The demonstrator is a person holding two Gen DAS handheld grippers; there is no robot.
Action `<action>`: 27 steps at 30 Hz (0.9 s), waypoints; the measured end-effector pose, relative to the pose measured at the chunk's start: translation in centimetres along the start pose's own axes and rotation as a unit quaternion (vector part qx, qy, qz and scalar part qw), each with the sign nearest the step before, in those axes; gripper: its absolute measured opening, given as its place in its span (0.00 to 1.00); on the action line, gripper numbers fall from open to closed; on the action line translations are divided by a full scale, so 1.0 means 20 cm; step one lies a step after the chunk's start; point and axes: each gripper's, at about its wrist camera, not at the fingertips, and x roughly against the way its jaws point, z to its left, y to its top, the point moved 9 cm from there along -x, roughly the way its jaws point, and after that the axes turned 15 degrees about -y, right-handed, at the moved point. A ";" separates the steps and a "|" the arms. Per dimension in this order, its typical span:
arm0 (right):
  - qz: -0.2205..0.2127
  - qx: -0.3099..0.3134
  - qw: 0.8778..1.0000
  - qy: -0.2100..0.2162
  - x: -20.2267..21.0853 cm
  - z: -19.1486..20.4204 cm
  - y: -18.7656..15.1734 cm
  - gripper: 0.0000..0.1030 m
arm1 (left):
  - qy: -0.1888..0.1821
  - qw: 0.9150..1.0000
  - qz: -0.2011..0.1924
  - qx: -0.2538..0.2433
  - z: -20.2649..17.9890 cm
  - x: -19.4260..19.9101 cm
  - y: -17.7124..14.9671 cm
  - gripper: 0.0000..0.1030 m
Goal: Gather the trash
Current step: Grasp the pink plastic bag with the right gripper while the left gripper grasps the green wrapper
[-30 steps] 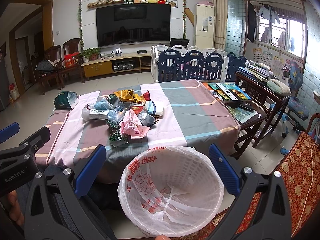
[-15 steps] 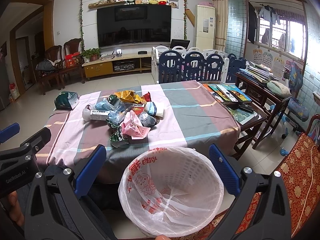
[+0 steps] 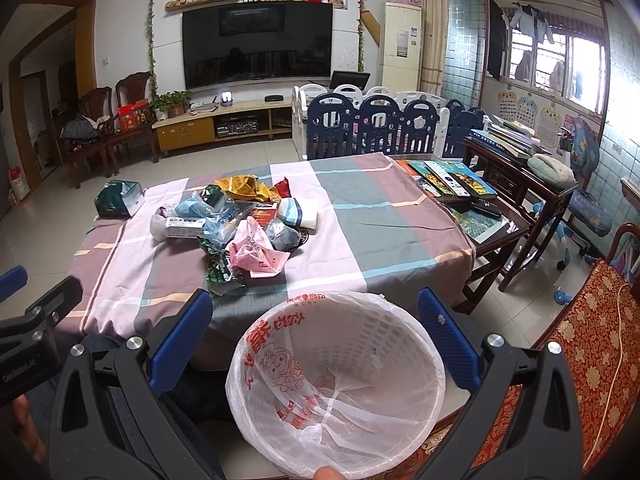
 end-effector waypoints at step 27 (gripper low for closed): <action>0.098 0.026 0.991 0.090 -0.56 0.79 0.01 0.40 | 0.017 0.983 0.052 0.176 0.85 -0.41 -0.34 0.44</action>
